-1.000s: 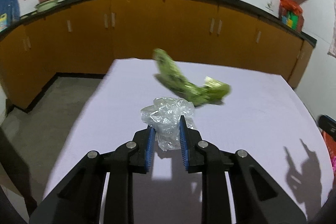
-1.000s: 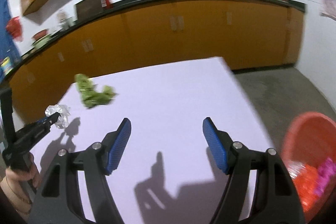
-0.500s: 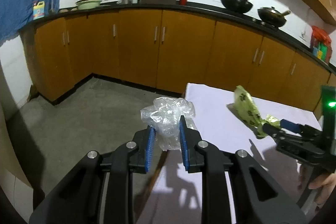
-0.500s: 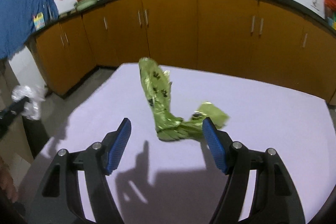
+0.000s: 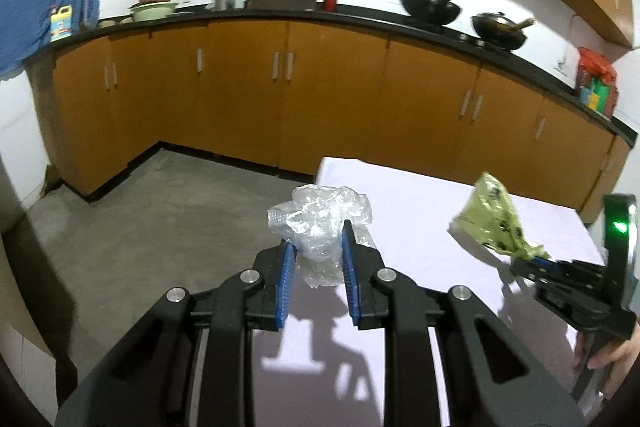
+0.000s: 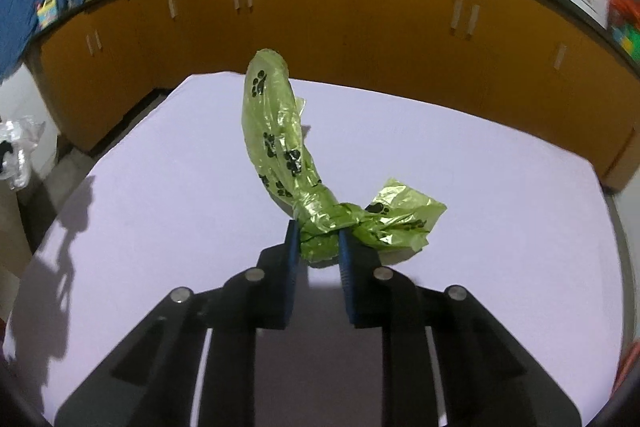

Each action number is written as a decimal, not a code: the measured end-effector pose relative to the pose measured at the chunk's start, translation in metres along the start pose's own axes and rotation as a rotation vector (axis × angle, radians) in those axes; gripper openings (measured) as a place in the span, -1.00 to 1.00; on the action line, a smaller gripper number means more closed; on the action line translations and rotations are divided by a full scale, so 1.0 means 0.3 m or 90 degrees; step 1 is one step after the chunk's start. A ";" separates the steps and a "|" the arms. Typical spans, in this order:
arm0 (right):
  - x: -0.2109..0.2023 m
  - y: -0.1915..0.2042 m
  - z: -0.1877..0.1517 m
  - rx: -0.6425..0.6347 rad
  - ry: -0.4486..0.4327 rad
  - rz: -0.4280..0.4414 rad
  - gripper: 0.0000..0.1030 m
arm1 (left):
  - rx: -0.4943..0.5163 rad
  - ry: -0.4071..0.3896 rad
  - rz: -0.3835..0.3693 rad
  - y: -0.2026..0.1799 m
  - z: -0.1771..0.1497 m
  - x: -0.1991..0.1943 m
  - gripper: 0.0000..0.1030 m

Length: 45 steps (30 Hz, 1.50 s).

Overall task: Collect trash
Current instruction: 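Grasp the green printed bag with the right tool while the left tool holds the bubble wrap, then carry the bubble wrap and green bag over the orange basket with both tools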

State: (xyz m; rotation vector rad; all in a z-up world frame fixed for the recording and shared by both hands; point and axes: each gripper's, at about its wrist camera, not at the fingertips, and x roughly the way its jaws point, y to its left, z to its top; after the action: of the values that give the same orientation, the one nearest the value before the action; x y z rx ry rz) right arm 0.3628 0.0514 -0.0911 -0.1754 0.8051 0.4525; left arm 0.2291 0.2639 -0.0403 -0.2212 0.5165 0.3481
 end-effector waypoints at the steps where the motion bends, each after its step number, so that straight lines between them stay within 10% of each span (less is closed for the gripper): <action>1: -0.034 -0.031 -0.017 0.011 -0.004 -0.002 -0.62 | 0.003 0.000 -0.010 -0.021 0.001 -0.011 -0.57; 24: -1.065 -0.738 -0.614 0.269 -0.148 -0.249 -0.62 | 0.118 0.031 -0.326 -0.785 -0.155 -0.377 -0.57; 45: -1.082 -0.956 -0.851 0.412 -0.131 -0.283 -0.62 | 0.231 0.099 -0.441 -1.184 -0.331 -0.447 -0.57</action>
State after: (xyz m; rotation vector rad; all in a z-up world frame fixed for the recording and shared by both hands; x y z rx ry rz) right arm 0.1297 -0.3905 -0.0348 0.2890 0.6494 -0.2177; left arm 0.2106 -0.1273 -0.0131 -0.0643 0.6118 -0.4393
